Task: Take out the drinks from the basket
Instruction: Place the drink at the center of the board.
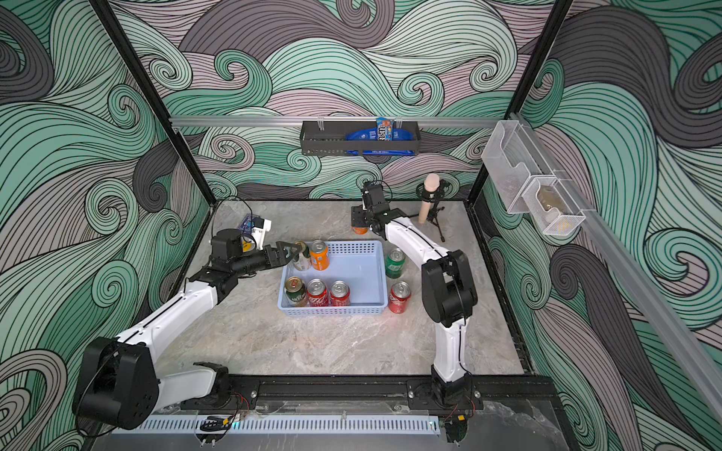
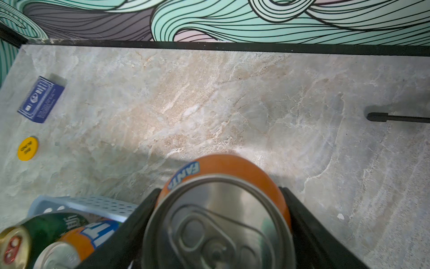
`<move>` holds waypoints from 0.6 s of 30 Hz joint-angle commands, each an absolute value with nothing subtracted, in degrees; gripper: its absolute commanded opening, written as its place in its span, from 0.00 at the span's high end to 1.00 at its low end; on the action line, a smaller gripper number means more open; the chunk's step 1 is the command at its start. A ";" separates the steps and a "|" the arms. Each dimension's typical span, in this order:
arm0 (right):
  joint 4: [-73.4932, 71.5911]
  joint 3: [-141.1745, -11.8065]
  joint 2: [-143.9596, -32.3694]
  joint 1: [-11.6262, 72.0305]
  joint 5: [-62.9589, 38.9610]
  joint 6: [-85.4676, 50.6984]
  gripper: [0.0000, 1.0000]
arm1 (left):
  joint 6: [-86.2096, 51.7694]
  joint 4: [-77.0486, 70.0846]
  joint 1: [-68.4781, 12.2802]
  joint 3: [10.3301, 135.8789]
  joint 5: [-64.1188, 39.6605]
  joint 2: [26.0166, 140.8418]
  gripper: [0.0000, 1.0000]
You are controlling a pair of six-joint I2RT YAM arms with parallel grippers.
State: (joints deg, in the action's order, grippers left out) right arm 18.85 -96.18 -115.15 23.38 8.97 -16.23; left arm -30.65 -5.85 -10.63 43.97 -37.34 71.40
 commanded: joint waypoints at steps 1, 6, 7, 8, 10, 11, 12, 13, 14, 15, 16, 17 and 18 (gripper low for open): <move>16.41 -99.96 -115.62 23.03 10.44 -14.73 0.47 | -30.68 -6.22 -10.55 44.06 -37.35 71.52 0.02; 16.55 -99.82 -117.75 22.94 11.24 -14.58 0.47 | -30.51 -5.18 -10.55 44.60 -36.94 72.36 0.02; 16.55 -99.43 -118.03 22.93 11.29 -14.66 0.47 | -30.44 -4.95 -10.55 44.65 -36.83 72.33 0.02; 16.63 -99.11 -118.20 22.94 11.21 -14.77 0.47 | -30.41 -4.92 -10.55 44.70 -36.83 72.27 0.02; 16.58 -98.25 -118.69 22.93 10.95 -15.16 0.47 | -30.39 -4.92 -10.49 44.66 -36.74 72.08 0.02; 16.56 -97.95 -118.82 22.92 10.82 -15.26 0.47 | -30.33 -4.92 -10.55 44.65 -36.65 72.00 0.02; 16.53 -97.56 -118.99 22.96 10.45 -15.29 0.47 | -30.40 -4.92 -10.55 44.71 -36.57 71.95 0.02; 16.60 -97.20 -119.10 22.89 10.12 -15.24 0.47 | -30.42 -4.92 -10.55 44.60 -36.49 71.95 0.02; 16.53 -96.84 -119.18 22.96 10.03 -15.29 0.47 | -30.55 -5.00 -10.56 44.49 -36.51 71.96 0.02; 16.50 -96.44 -119.14 22.94 10.03 -15.37 0.47 | -30.67 -5.01 -10.50 44.41 -36.60 72.11 0.02; 16.50 -95.98 -119.02 22.93 10.00 -15.47 0.47 | -30.68 -4.92 -10.55 44.47 -36.81 72.33 0.02; 16.50 -95.58 -118.96 22.93 9.93 -15.60 0.47 | -30.67 -4.92 -10.55 44.51 -36.91 72.34 0.02; 16.52 -95.07 -118.92 22.93 9.81 -15.72 0.46 | -30.70 -4.91 -10.55 44.47 -36.96 72.42 0.02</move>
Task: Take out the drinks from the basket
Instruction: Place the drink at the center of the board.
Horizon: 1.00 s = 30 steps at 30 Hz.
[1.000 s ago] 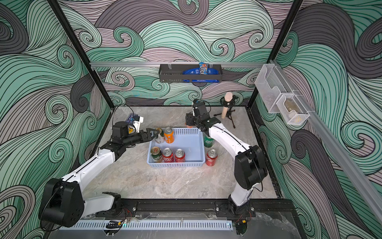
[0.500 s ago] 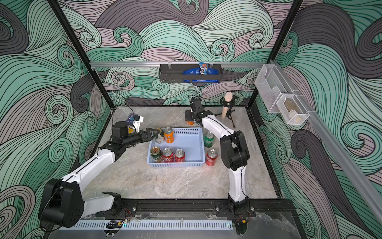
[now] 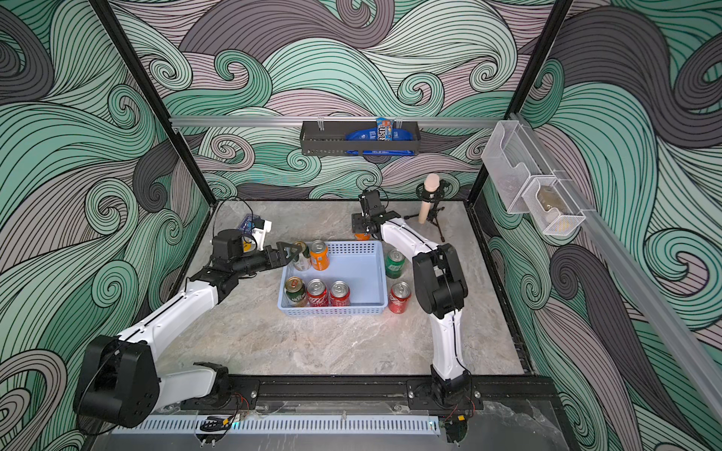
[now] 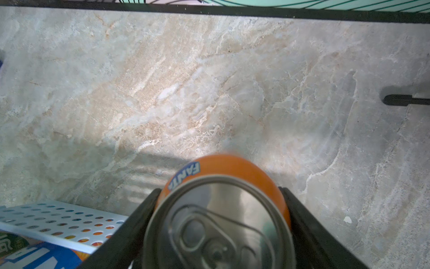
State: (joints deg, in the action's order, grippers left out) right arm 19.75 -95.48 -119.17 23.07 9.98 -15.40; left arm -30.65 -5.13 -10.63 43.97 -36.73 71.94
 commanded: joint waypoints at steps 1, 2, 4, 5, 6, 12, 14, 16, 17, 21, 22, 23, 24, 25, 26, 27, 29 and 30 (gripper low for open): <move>16.52 -94.62 -118.85 22.94 9.64 -15.80 0.46 | -30.72 -4.92 -10.55 44.49 -36.92 72.42 0.02; 16.51 -94.09 -118.90 22.94 9.44 -15.92 0.46 | -30.67 -4.92 -10.55 44.52 -36.90 72.35 0.02; 16.54 -93.23 -118.75 22.94 9.23 -16.12 0.45 | -30.67 -4.92 -10.55 44.50 -36.87 72.25 0.02; 16.41 -92.89 -118.66 22.94 9.15 -16.16 0.45 | -30.72 -4.92 -10.55 44.54 -36.83 72.28 0.02; 16.46 -92.59 -118.68 23.02 9.05 -16.30 0.45 | -30.70 -4.92 -10.55 44.40 -36.81 72.29 0.02; 16.53 -91.84 -118.62 23.46 8.59 -16.51 0.42 | -30.76 -4.94 -10.55 44.32 -36.78 72.39 0.02; 16.52 -91.47 -118.60 23.53 8.39 -16.46 0.39 | -30.76 -4.92 -10.55 44.30 -36.74 72.48 0.02; 16.50 -91.06 -118.54 23.64 8.14 -16.69 0.34 | -30.76 -4.92 -10.55 44.32 -36.74 72.45 0.02; 16.51 -90.89 -118.53 23.75 7.96 -16.78 0.32 | -30.76 -4.92 -10.55 44.31 -36.74 72.49 0.02; 16.41 -90.26 -118.28 23.82 7.07 -16.96 0.22 | -30.68 -4.75 -10.55 44.32 -36.40 72.65 0.02; 16.46 -90.25 -118.23 23.82 6.78 -16.96 0.20 | -30.69 -4.61 -10.57 44.42 -36.30 72.69 0.02; 16.52 -90.11 -118.08 23.80 6.57 -16.91 0.20 | -30.64 -4.49 -10.55 44.41 -36.17 72.81 0.02; 16.43 -90.13 -118.12 23.88 6.26 -16.96 0.20 | -30.52 -4.27 -10.55 44.50 -35.93 72.94 0.02; 16.51 -90.14 -118.03 23.78 6.01 -17.05 0.19 | -30.45 -4.06 -10.56 44.57 -35.78 72.99 0.02; 16.53 -90.09 -117.97 23.74 5.74 -17.03 0.18 | -30.41 -3.83 -10.55 44.61 -35.62 73.02 0.02; 16.46 -90.05 -117.85 23.85 5.63 -17.05 0.17 | -30.34 -3.65 -10.52 44.72 -35.43 73.04 0.02; 16.51 -89.97 -117.56 23.82 5.63 -17.20 0.14 | -30.21 -3.30 -10.52 44.87 -35.08 73.16 0.02; 16.51 -89.94 -117.41 23.81 5.83 -17.38 0.12 | -29.99 -3.09 -10.55 44.94 -34.85 73.16 0.02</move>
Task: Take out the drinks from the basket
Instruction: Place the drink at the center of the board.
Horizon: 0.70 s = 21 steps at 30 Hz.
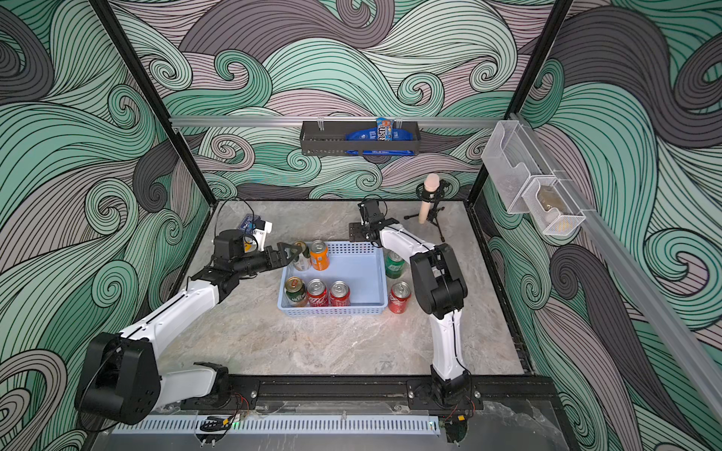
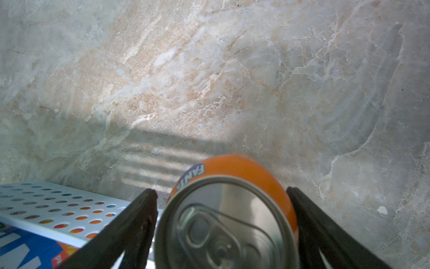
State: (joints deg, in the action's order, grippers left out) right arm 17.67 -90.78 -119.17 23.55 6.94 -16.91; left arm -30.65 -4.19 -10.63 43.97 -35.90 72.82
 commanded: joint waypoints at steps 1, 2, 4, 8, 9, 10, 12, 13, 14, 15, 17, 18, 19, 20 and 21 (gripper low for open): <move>16.52 -89.91 -117.08 23.82 6.09 -17.45 0.11 | -29.85 -2.76 -10.50 45.08 -34.55 73.08 0.02; 16.52 -89.88 -116.72 23.82 6.33 -17.49 0.10 | -29.64 -2.41 -10.56 45.23 -34.18 73.06 0.02; 16.51 -89.81 -115.62 23.80 7.34 -17.51 0.07 | -29.13 -1.47 -10.55 45.61 -32.96 72.83 0.02; 16.51 -89.73 -112.65 23.66 8.61 -17.35 0.05 | -28.65 -0.87 -10.46 45.69 -31.18 72.24 0.02; 16.50 -89.58 -111.68 23.63 8.76 -17.22 0.05 | -28.60 -0.79 -10.46 45.53 -30.88 72.10 0.02; 16.45 -89.56 -110.69 23.55 8.88 -17.11 0.04 | -28.65 -0.80 -10.46 45.45 -30.63 71.94 0.02; 16.36 -89.17 -108.70 23.64 8.78 -16.49 0.04 | -28.46 -0.51 -10.46 45.51 -30.03 71.77 0.02; 16.42 -88.78 -107.66 23.63 8.70 -16.17 0.04 | -28.26 -0.19 -10.46 45.54 -29.59 71.67 0.02; 16.37 -88.33 -106.69 23.64 8.64 -16.01 0.04 | -28.13 0.00 -10.46 45.70 -29.22 71.58 0.02; 16.41 -87.65 -105.47 23.64 8.48 -15.79 0.04 | -27.92 0.21 -10.46 45.71 -28.77 71.38 0.02; 16.33 -86.10 -103.28 23.63 7.92 -15.48 0.04 | -27.65 0.43 -10.46 45.75 -28.24 70.96 0.02; 16.41 -85.14 -101.75 23.62 7.48 -15.18 0.05 | -27.52 0.67 -10.46 45.88 -28.08 70.72 0.02; 16.39 -84.02 -100.10 23.63 6.87 -14.87 0.05 | -27.26 1.16 -10.46 46.09 -27.89 70.59 0.02; 16.27 -83.12 -98.82 23.62 6.33 -14.59 0.05 | -26.96 1.76 -10.46 46.26 -27.70 70.38 0.02; 15.90 -81.84 -97.10 23.64 5.50 -14.42 0.06 | -26.62 2.45 -10.46 46.49 -27.33 70.20 0.02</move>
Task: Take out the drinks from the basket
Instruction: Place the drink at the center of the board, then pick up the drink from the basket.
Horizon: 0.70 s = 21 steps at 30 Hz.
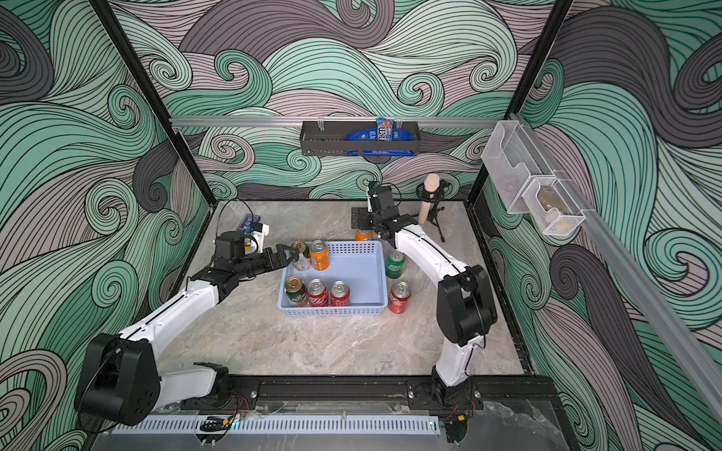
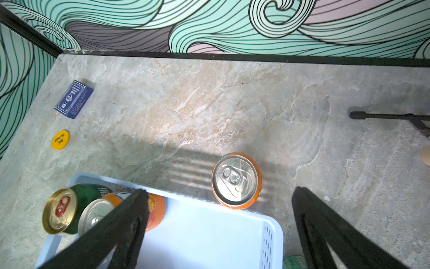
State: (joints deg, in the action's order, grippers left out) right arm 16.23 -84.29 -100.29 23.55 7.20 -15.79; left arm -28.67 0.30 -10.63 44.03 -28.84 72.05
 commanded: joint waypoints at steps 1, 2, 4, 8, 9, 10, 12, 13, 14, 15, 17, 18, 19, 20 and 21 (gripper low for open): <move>15.48 -80.47 -95.30 23.65 4.60 -14.17 0.06 | -26.26 3.16 -10.46 46.58 -26.93 69.92 0.02; 14.96 -79.04 -93.66 23.71 3.72 -14.06 0.06 | -25.91 3.65 -10.46 46.67 -26.53 69.69 0.02; 14.33 -75.94 -89.61 23.73 2.13 -14.06 0.06 | -25.77 4.20 -10.46 46.37 -25.20 69.05 0.02; 13.59 -70.12 -83.14 24.27 0.39 -13.19 0.06 | -26.73 3.79 -10.46 45.00 -24.11 67.69 0.02; 13.64 -68.58 -81.81 24.48 0.58 -13.10 0.05 | -26.91 3.63 -10.46 44.56 -24.25 67.34 0.02; 13.77 -67.35 -80.77 24.70 0.33 -12.92 0.05 | -26.76 3.80 -10.37 44.36 -24.34 67.04 0.02; 13.60 -64.47 -78.39 25.17 -0.27 -12.65 0.05 | -26.21 5.13 -10.37 44.30 -23.72 66.12 0.02; 13.64 -63.37 -77.47 25.41 -0.64 -12.65 0.05 | -25.88 5.82 -10.37 44.21 -23.41 65.69 0.02; 13.62 -62.14 -76.52 25.74 -1.30 -12.82 0.05 | -25.76 6.65 -10.37 44.03 -22.96 65.14 0.01; 13.33 -61.08 -75.70 26.19 -2.29 -12.84 0.05 | -25.80 7.16 -10.37 43.57 -22.60 64.60 0.02; 12.10 -58.64 -74.37 27.38 -3.08 -12.78 0.06 | -26.97 6.96 -10.37 41.87 -22.50 63.50 0.02; 10.91 -57.10 -73.81 28.26 -3.49 -12.52 0.05 | -27.86 6.50 -10.37 40.82 -23.01 62.99 0.01; 10.02 -55.92 -73.51 29.07 -3.64 -12.17 0.06 | -28.75 5.89 -10.37 40.01 -23.72 62.53 0.02; 9.48 -54.86 -73.30 29.98 -3.78 -12.05 0.06 | -29.37 5.34 -10.37 39.14 -24.37 62.17 0.02; 9.32 -54.28 -73.26 30.85 -3.87 -12.10 0.06 | -29.54 5.09 -10.37 38.66 -24.66 61.83 0.02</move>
State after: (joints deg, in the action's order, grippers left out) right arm 12.23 -55.96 -74.22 28.77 -1.78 -13.17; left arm -28.12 4.75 -10.63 39.83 -23.79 63.05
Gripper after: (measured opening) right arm 0.945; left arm 0.984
